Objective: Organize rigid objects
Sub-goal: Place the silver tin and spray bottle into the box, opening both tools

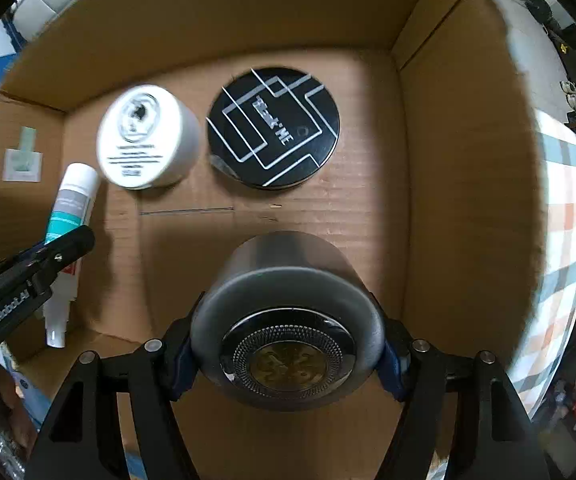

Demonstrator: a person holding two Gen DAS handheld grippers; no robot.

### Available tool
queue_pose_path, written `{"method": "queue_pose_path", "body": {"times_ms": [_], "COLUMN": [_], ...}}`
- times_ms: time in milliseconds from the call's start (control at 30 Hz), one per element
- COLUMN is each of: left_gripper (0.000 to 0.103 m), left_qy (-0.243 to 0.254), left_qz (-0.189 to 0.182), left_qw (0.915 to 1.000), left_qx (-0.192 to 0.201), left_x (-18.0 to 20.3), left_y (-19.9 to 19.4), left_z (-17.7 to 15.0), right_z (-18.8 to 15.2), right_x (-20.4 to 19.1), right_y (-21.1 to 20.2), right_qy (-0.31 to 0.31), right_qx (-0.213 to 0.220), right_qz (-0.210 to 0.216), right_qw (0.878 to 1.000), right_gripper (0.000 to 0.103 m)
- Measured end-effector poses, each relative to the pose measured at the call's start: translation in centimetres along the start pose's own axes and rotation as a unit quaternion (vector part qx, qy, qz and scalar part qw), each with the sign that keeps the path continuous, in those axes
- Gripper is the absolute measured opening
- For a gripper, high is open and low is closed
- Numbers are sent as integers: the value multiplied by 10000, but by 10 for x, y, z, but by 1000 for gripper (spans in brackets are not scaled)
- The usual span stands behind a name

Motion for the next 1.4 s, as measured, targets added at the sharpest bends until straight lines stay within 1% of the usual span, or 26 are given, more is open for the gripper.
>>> {"method": "queue_pose_path", "body": {"times_ms": [200, 300, 467, 567, 667, 733, 833, 900, 967, 1000, 1033, 1100, 1133, 1167, 1233, 1267, 1300, 1333, 1400], "left_gripper": [30, 30, 30, 31, 34, 34, 36, 46, 51, 52, 55, 64, 73, 83, 93, 94, 96, 100, 101], "left_qy": [-133, -307, -285, -361, -492, -578, -641, -683, -710, -714, -708, -714, -709, -701, -649, -614, -561, -528, -504], "left_qz": [23, -21, 33, -4, -32, 51, 71, 49, 52, 33, -33, -74, -101, -189, -378, -423, -390, -290, -2], "left_qw": [9998, 9991, 9993, 9990, 9981, 9973, 9967, 9965, 9966, 9966, 9967, 9969, 9971, 9972, 9970, 9970, 9975, 9982, 9984], "left_qx": [-174, -299, -258, -269, -357, -444, -488, -470, -425, -409, -393, -307, -248, -182, -184, -201, -175, -76, 247], "left_x": [-3, -8, -8, -8, -12, -21, -26, -29, -32, -33, -35, -38, -38, -38, -35, -33, -30, -29, -28], "left_y": [20, 29, 26, 25, 24, 27, 24, 18, 10, 6, 2, -7, -11, -17, -25, -28, -32, -40, -56], "left_z": [-6, -12, -17, -18, -10, -5, -5, -6, -7, -7, -7, -9, -10, -12, -15, -16, -19, -22, -26], "right_z": [14, 20, 29, 36, 41, 42, 42, 41, 37, 36, 35, 31, 28, 26, 21, 19, 16, 13, 5], "right_x": [7, 9, 8, 6, 9, 6, 6, 3, -2, -5, -7, -11, -14, -16, -18, -18, -20, -21, -22], "right_y": [25, 30, 30, 31, 33, 35, 33, 29, 25, 21, 19, 14, 10, 8, 1, -4, -9, -13, -25], "right_qy": [-37, -99, -146, -183, -172, -167, -150, -171, -206, -240, -263, -318, -333, -343, -326, -320, -317, -307, -336], "right_qx": [-224, -272, -287, -330, -388, -454, -486, -447, -410, -384, -360, -305, -286, -261, -171, -105, -58, -4, 163], "right_qz": [-122, -179, -232, -234, -173, -164, -89, -50, -2, 14, 17, 21, 33, 44, 59, 80, 98, 92, 42], "right_qw": [9997, 9994, 9992, 9990, 9990, 9987, 9987, 9988, 9989, 9990, 9990, 9990, 9990, 9991, 9993, 9994, 9994, 9995, 9993], "right_gripper": [73, 74, 74, 75, 75, 76, 79, 83, 91, 93, 96, 100, 103, 103, 103, 103, 103, 103, 103]}}
Point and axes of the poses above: each gripper's, at about its wrist camera, not at the fingertips, and y roughly the way its jaws point, x to its right, z to its top, the point moved 1 cm from there along y, roughly the way its jaws point, and after that the axes turned 10 degrees about z, right-handed, at the moved point
